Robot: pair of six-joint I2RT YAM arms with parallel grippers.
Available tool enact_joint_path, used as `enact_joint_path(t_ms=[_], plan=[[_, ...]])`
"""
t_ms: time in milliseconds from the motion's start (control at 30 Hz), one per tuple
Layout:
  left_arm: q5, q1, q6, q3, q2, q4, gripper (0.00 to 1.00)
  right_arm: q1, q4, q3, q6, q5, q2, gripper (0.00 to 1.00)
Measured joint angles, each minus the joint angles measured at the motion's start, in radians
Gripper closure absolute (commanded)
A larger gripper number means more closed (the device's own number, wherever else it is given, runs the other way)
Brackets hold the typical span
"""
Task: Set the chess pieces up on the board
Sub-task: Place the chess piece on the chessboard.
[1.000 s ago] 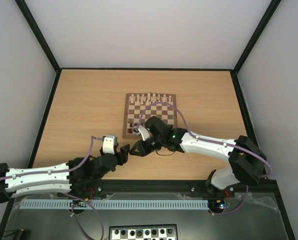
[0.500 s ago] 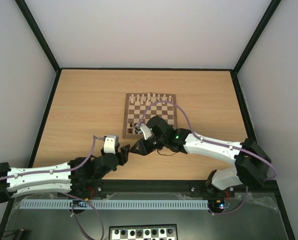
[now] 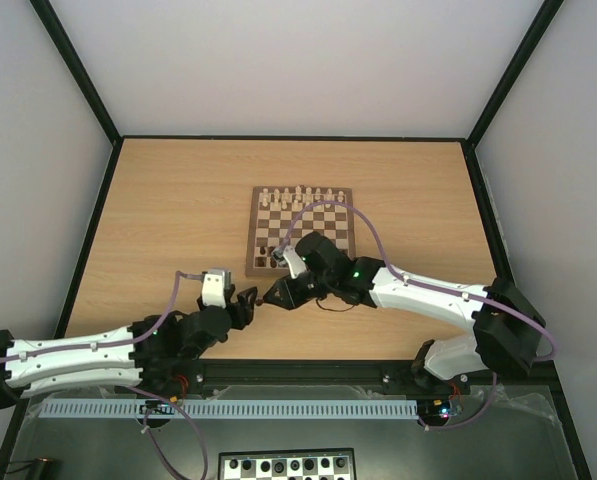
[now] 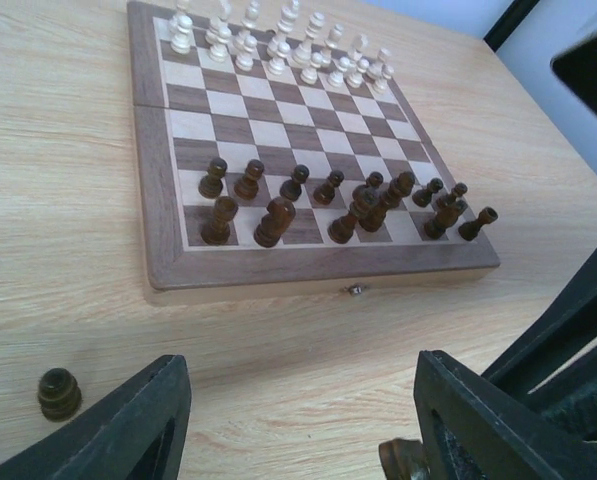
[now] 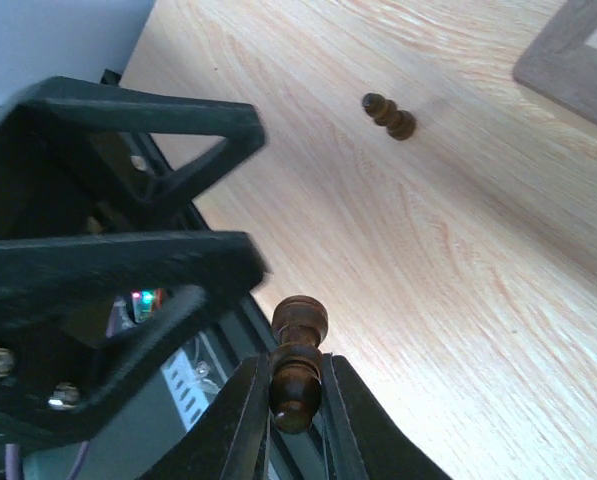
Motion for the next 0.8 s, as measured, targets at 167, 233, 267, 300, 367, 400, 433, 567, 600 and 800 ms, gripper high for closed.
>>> enact_joint_path(t_ms=[167, 233, 267, 300, 367, 400, 433, 567, 600, 800], plan=[[-0.032, 0.0, -0.004, 0.006, -0.072, -0.059, 0.32, 0.0, -0.051, -0.001, -0.006, 0.084, -0.007, 0.85], [-0.046, 0.0, -0.005, 0.012, -0.091, -0.079, 0.31, 0.0, -0.086, -0.001, -0.013, 0.133, -0.019, 0.85], [-0.051, 0.0, -0.005, 0.013, -0.098, -0.086, 0.3, 0.0, -0.107, 0.0, -0.017, 0.161, -0.026, 0.84], [-0.056, 0.0, -0.005, 0.015, -0.102, -0.092, 0.29, 0.0, -0.137, 0.002, -0.023, 0.202, -0.033, 0.84], [-0.064, 0.0, -0.005, 0.022, -0.1, -0.104, 0.28, 0.0, -0.192, 0.016, -0.03, 0.27, -0.038, 0.84], [-0.068, 0.0, -0.005, 0.024, -0.1, -0.107, 0.26, 0.0, -0.23, 0.032, -0.034, 0.321, -0.038, 0.84], [-0.071, 0.0, -0.004, 0.025, -0.1, -0.108, 0.26, 0.0, -0.238, 0.035, -0.035, 0.334, -0.038, 0.84], [-0.077, 0.0, -0.003, 0.025, -0.1, -0.119, 0.2, 0.0, -0.34, 0.089, -0.043, 0.499, -0.037, 0.84], [-0.079, 0.0, -0.002, 0.025, -0.1, -0.123, 0.17, -0.001, -0.358, 0.098, -0.044, 0.533, -0.037, 0.84], [-0.091, 0.0, -0.004, 0.025, -0.113, -0.147, 0.0, -0.015, -0.452, 0.149, -0.045, 0.697, 0.008, 0.84]])
